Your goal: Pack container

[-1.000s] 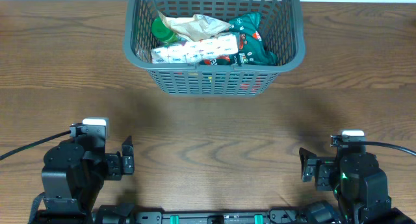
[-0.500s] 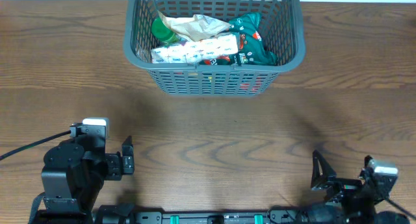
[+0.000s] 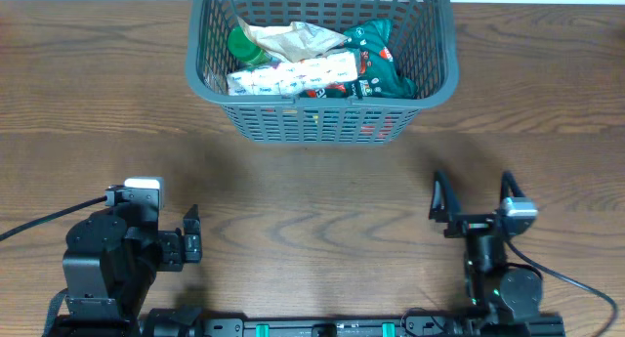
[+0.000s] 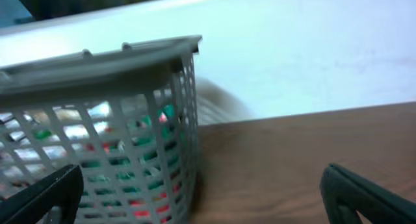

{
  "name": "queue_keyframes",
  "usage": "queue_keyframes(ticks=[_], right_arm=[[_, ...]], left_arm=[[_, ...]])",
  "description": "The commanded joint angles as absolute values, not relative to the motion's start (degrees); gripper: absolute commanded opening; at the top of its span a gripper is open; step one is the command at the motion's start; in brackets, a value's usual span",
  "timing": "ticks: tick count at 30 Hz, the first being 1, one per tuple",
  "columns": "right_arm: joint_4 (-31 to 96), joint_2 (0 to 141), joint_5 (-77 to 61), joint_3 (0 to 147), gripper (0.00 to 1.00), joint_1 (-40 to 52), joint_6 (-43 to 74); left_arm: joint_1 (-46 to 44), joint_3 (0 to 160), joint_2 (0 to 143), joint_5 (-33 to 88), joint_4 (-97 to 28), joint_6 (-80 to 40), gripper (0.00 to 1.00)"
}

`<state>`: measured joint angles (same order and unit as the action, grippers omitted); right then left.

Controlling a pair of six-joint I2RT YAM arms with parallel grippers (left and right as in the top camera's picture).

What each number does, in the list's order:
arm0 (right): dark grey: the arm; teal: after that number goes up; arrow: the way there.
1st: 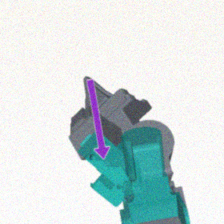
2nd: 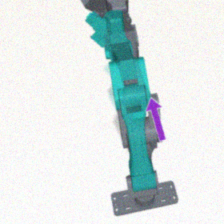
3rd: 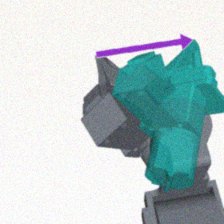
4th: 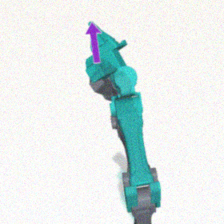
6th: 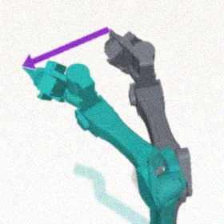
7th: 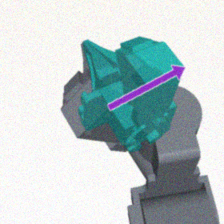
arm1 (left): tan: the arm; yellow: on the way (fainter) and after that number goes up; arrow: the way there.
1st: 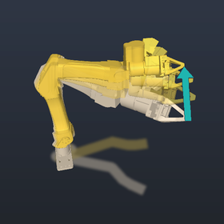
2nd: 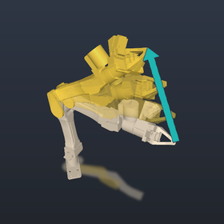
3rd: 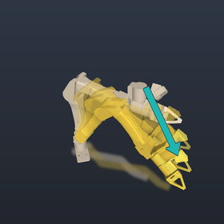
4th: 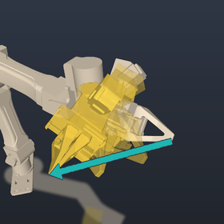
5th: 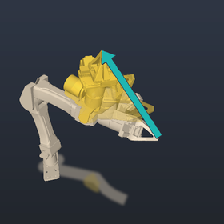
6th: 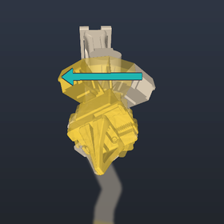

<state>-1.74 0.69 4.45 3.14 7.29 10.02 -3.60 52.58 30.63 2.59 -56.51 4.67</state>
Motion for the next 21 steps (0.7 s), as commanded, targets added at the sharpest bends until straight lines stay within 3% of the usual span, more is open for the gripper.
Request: queue_keyframes(ticks=[1, 21], right_arm=[[0.78, 0.32, 4.47, 0.34, 0.99, 6.70, 9.15], [3.92, 0.64, 3.62, 0.32, 0.99, 6.20, 8.71]], left_arm=[[-3.66, 52.56, 30.59, 2.15, -56.49, 4.40, 0.99], [-3.66, 52.56, 30.59, 2.15, -56.49, 4.40, 0.98]])
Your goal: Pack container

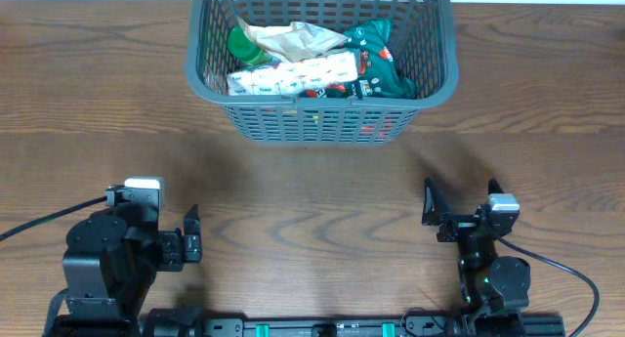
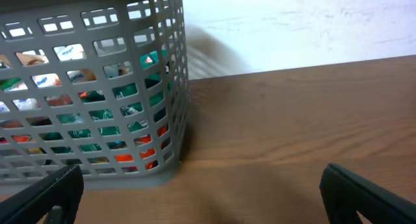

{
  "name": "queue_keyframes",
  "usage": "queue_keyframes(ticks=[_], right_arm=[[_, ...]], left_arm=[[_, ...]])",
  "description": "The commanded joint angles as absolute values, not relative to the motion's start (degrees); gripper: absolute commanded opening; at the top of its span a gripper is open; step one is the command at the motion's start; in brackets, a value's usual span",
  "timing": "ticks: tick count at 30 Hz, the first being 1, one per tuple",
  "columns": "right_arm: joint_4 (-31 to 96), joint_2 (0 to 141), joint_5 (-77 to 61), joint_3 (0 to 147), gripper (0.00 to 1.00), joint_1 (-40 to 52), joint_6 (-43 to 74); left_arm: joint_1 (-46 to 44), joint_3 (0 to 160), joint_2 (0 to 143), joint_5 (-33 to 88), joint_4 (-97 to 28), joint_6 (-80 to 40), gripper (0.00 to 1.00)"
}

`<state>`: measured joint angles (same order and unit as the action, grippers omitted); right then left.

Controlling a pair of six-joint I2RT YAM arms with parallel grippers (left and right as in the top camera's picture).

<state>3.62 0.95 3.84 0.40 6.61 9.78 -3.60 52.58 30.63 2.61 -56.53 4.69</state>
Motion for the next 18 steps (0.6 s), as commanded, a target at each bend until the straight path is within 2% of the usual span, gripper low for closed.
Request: queue_keyframes(ticks=[1, 18], right_arm=[[3.92, 0.64, 3.62, 0.32, 0.99, 6.20, 8.71], [3.92, 0.64, 3.62, 0.32, 0.99, 6.20, 8.71]], left_arm=[[-3.66, 52.56, 30.59, 2.15, -56.49, 4.38, 0.99], [-3.66, 52.56, 28.99, 0.14, -57.84, 6.46, 0.98]])
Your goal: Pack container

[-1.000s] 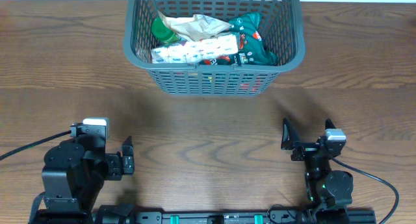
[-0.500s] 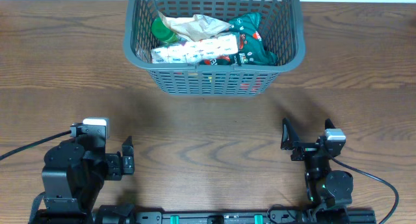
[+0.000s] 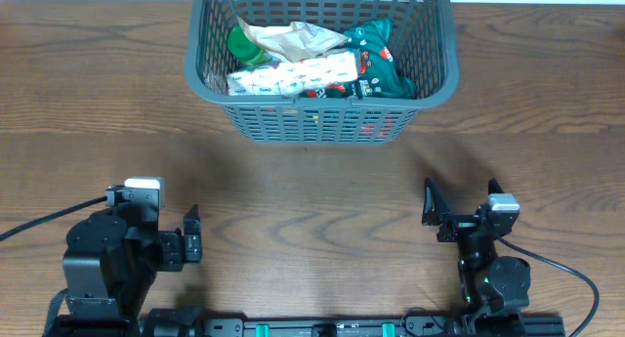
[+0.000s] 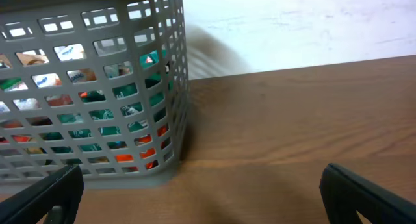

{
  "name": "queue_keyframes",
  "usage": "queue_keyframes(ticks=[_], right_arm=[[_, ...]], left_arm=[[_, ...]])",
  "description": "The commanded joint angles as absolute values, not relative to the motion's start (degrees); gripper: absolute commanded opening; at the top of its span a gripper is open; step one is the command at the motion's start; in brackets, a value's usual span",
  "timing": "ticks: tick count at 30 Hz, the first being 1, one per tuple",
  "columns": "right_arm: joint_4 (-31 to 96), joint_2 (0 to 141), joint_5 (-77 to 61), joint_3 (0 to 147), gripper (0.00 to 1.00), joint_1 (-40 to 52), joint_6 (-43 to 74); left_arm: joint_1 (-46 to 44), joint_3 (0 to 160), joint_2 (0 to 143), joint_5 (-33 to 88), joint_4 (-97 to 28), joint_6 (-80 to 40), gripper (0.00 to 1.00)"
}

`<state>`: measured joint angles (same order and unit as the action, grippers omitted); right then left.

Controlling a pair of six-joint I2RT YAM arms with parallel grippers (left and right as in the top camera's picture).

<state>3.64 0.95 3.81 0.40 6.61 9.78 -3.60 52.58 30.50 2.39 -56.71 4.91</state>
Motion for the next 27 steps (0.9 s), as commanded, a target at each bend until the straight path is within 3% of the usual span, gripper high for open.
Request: queue_keyframes(ticks=[1, 9, 23, 27], right_arm=[[3.92, 0.64, 3.62, 0.32, 0.99, 6.20, 8.69], [3.92, 0.64, 3.62, 0.32, 0.99, 6.20, 8.71], [3.92, 0.64, 3.62, 0.32, 0.99, 6.20, 8.69], [3.95, 0.64, 3.62, 0.32, 0.99, 6.20, 8.71]], left_arm=[[-3.68, 52.56, 27.59, 0.58, -58.87, 6.26, 0.99], [-4.10, 46.04, 9.89, 7.88, -54.98, 5.80, 0.99], [-4.10, 10.68, 1.91, 2.81, -2.31, 5.93, 0.99], [-4.10, 3.75, 0.45, 0.49, 5.98, 5.91, 0.98]])
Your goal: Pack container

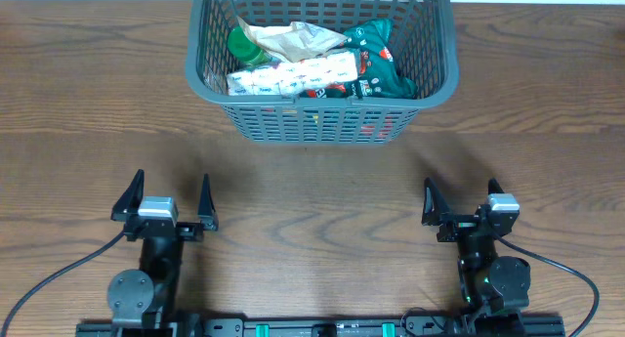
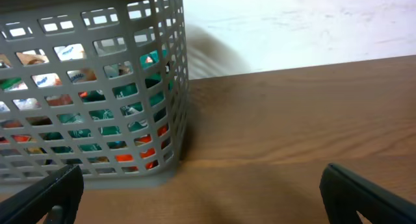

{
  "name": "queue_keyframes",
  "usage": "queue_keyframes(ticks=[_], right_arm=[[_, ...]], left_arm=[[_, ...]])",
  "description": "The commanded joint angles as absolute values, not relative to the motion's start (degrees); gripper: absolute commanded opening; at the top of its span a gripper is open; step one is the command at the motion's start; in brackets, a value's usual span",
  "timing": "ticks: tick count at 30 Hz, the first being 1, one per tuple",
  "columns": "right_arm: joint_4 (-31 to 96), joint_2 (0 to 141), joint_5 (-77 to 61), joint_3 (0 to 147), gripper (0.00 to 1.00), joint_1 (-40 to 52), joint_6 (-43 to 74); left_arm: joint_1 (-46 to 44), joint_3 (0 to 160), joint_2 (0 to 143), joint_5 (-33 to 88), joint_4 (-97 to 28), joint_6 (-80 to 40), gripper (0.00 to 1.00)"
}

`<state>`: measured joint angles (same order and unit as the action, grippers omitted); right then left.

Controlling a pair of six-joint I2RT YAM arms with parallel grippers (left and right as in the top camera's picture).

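A grey mesh basket (image 1: 430, 78) stands at the far middle of the table and also shows in the right wrist view (image 2: 170, 74). Inside lie a green bottle (image 1: 244, 46), a crumpled paper bag (image 1: 298, 39), a white printed pack (image 1: 293, 78) and a dark green pouch (image 1: 381, 63). My left gripper (image 1: 168, 192) sits at the near left, open, with nothing between its fingers. At the near right my right gripper (image 1: 459, 195) is open too and holds nothing; its fingers (image 2: 45, 198) frame bare table well short of the basket.
Brown wooden table (image 1: 312, 190) stretches between the basket and both grippers. A pale wall (image 2: 312, 23) rises behind the table's far edge. Cables (image 1: 49, 278) trail from both arm bases along the near edge.
My left arm was turned sideways with its gripper near its base; now it faces the basket with fingers spread wide. The right arm and the basket's contents have not moved.
At first my right gripper was raised, level with the basket's rim, with the left arm folded sideways. Then the right gripper sat lower and a little nearer the table's front edge, and stayed there. Now the left arm faces forward too.
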<state>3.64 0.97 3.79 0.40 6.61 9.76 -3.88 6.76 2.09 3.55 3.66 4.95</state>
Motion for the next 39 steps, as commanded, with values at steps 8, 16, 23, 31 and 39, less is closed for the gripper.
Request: queue_keyframes(ticks=[8, 16, 23, 31, 39], right_arm=[[3.92, 0.64, 3.62, 0.32, 0.99, 6.20, 8.71], [3.95, 0.64, 3.62, 0.32, 0.99, 6.20, 8.71], [3.92, 0.64, 3.62, 0.32, 0.99, 6.20, 8.71], [3.92, 0.64, 3.62, 0.32, 0.99, 6.20, 8.71], [3.92, 0.64, 3.62, 0.32, 0.99, 6.20, 8.71]], left_arm=[[-4.05, 0.23, 0.10, -2.59, 0.62, 5.02, 0.98], [-4.10, 0.27, 0.14, 1.06, -4.23, 4.10, 0.99], [-4.10, 0.27, 0.14, 6.28, -3.70, 5.96, 0.98], [-4.10, 0.27, 0.23, 7.03, -3.60, 6.98, 0.98], [-4.10, 0.27, 0.23, 7.03, -3.60, 7.01, 0.98]])
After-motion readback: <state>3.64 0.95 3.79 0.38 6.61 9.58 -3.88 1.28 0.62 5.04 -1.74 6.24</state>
